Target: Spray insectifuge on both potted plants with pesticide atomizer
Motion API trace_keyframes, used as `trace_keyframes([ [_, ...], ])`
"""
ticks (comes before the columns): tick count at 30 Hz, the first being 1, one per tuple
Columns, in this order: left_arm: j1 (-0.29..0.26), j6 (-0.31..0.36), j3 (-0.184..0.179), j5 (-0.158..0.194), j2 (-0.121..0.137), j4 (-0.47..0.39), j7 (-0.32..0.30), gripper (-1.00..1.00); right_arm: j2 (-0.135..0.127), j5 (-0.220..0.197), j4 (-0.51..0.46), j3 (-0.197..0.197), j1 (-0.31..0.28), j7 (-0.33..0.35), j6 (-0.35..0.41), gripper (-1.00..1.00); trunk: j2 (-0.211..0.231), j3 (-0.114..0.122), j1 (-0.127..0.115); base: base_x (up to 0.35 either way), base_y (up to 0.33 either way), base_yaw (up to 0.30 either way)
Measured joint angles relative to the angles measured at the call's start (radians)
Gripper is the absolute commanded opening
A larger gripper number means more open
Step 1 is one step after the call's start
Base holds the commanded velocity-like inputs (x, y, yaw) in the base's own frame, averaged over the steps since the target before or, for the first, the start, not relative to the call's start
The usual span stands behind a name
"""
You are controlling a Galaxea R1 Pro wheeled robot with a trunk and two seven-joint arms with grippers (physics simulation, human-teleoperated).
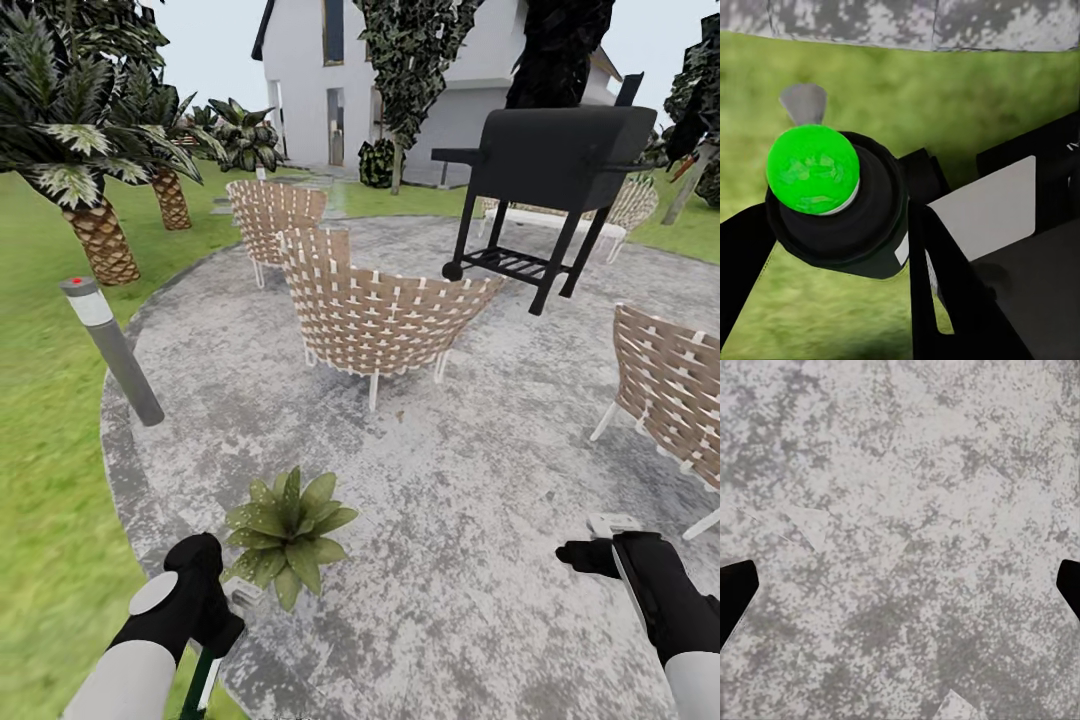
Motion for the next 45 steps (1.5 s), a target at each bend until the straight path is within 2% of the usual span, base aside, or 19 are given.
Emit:
trace_keyframes([
  [5,-0.042,0.000,0.000,0.000,-0.001,-0.008,0.000,-1.00,0.000,0.000,0.000,0.000,0.000,0.000,0.000,1.00,0.000,0.000,0.000,0.000,0.000,0.227],
  [8,-0.050,0.000,0.000,-0.001,-0.002,-0.084,-0.003,-1.00,-0.001,-0.001,0.000,0.000,0.000,0.000,0.000,1.00,0.000,0.000,0.000,0.000,0.000,0.046],
  [10,-0.052,0.000,-0.027,0.001,-0.004,-0.128,-0.006,-1.00,0.000,-0.001,0.000,0.000,0.000,0.000,0.000,1.00,0.000,0.000,0.000,0.000,0.000,0.008],
  [12,-0.052,0.000,-0.056,0.001,-0.005,-0.137,-0.007,-1.00,0.000,-0.002,0.000,0.000,0.000,0.000,0.000,1.00,0.000,0.000,0.000,0.000,0.000,0.003],
  [16,-0.065,0.000,-0.074,0.003,-0.009,-0.141,-0.008,-1.00,0.000,-0.002,-0.001,-0.001,0.000,0.000,0.000,1.00,0.000,0.000,0.000,0.000,0.000,0.008],
  [20,-0.075,0.000,-0.076,0.005,-0.033,-0.142,-0.008,-1.00,-0.001,-0.002,0.000,0.000,0.000,0.000,0.000,1.00,0.000,-0.001,0.000,0.000,0.000,0.210],
  [24,-0.076,0.000,-0.076,0.004,-0.043,-0.142,-0.008,-1.00,-0.001,-0.002,0.000,0.000,0.000,0.000,0.000,1.00,0.000,-0.003,0.000,0.000,0.000,0.264],
  [28,-0.075,0.000,-0.080,0.004,-0.044,-0.142,-0.008,-1.00,-0.001,-0.001,0.000,0.000,0.000,0.000,0.000,1.00,0.000,-0.005,0.000,0.000,-0.023,0.231],
  [31,-0.075,0.000,-0.112,0.005,-0.044,-0.142,-0.009,-1.00,-0.001,-0.002,-0.001,-0.001,0.000,0.000,0.001,1.00,0.000,-0.006,0.000,0.000,-0.228,0.045],
  [34,-0.075,0.000,-0.125,0.004,-0.044,-0.142,-0.009,-1.00,-0.001,-0.002,-0.002,-0.001,0.000,0.000,0.001,1.00,0.000,-0.006,0.000,0.000,-0.289,0.018],
  [45,-0.070,0.000,-0.128,0.004,-0.042,-0.142,-0.008,-1.00,-0.001,-0.001,0.000,-0.001,0.000,0.000,0.000,1.00,0.000,-0.009,0.000,0.000,-0.222,0.205],
])
